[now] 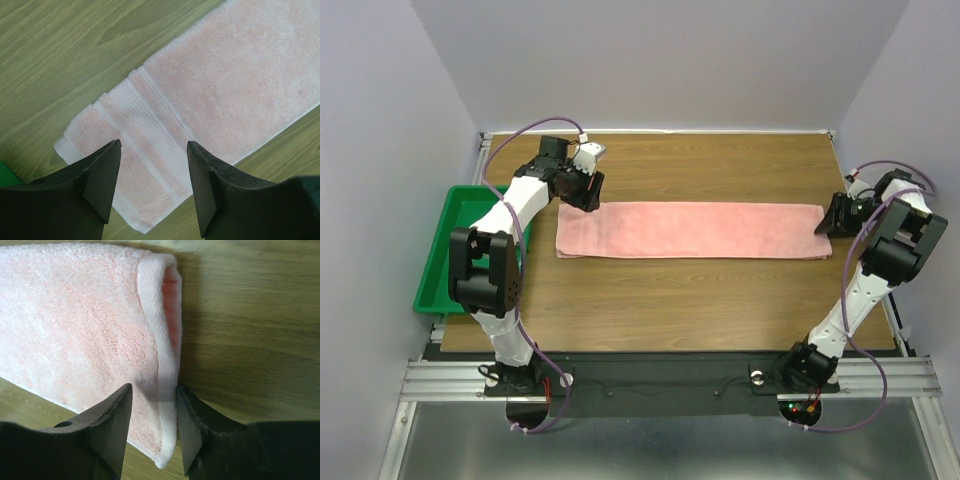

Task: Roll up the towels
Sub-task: Fold the towel

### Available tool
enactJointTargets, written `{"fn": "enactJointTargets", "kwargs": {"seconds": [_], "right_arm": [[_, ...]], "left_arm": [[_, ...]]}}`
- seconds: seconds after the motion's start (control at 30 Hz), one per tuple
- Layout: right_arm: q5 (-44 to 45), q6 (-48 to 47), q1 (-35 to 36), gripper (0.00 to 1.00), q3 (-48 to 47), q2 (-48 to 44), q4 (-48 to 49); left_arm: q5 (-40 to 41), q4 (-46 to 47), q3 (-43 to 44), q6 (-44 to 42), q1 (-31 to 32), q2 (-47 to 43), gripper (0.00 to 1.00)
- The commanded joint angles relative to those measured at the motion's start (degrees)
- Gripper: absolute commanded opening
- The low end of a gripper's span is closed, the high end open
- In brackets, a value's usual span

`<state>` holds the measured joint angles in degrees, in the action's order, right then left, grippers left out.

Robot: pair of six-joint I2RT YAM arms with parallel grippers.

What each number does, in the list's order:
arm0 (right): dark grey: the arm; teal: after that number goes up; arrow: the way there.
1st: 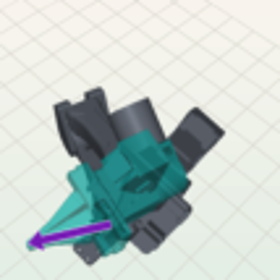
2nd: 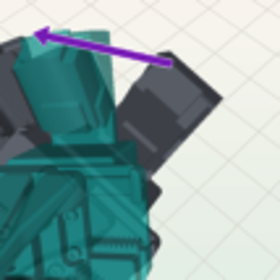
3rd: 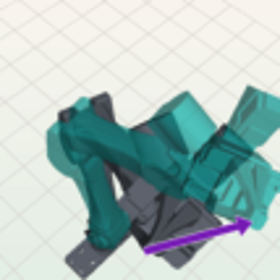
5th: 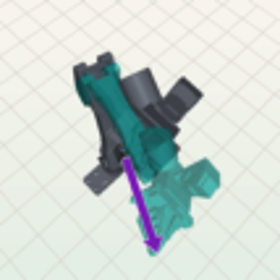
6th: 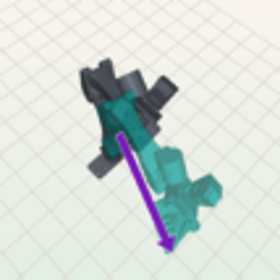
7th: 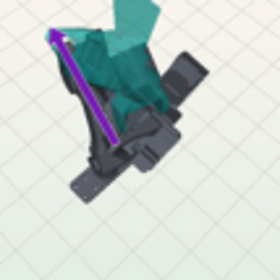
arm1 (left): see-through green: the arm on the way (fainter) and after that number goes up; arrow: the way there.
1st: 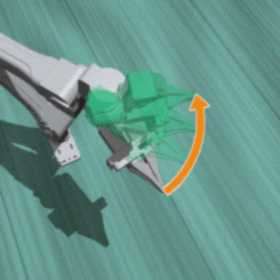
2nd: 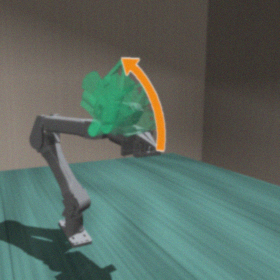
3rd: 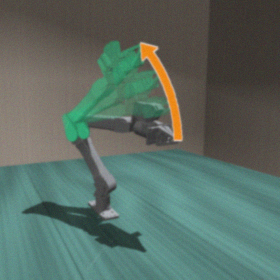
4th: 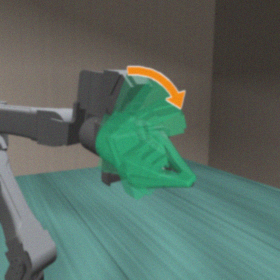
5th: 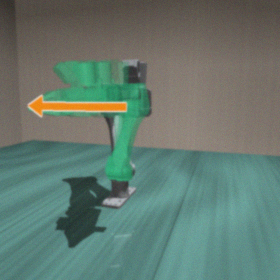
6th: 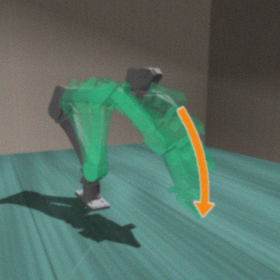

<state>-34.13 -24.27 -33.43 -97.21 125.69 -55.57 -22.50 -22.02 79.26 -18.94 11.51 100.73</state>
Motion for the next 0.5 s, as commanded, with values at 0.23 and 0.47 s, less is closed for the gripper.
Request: {"fn": "enactJointTargets", "kwargs": {"seconds": [0.23, 0.47], "right_arm": [[-1.3, -0.5, 0.6, 0.01, -1.7, -3.2, -5.4], [-6.3, 1.3, 1.5, 0.01, -11.3, -5.6, -10.8]], "left_arm": [[-1.9, 1.9, 0.0, 1.9, -0.1, -1.6, 0.66], [-1.9, 1.7, -0.3, 1.8, -0.1, -2.2, 0.66]]}}
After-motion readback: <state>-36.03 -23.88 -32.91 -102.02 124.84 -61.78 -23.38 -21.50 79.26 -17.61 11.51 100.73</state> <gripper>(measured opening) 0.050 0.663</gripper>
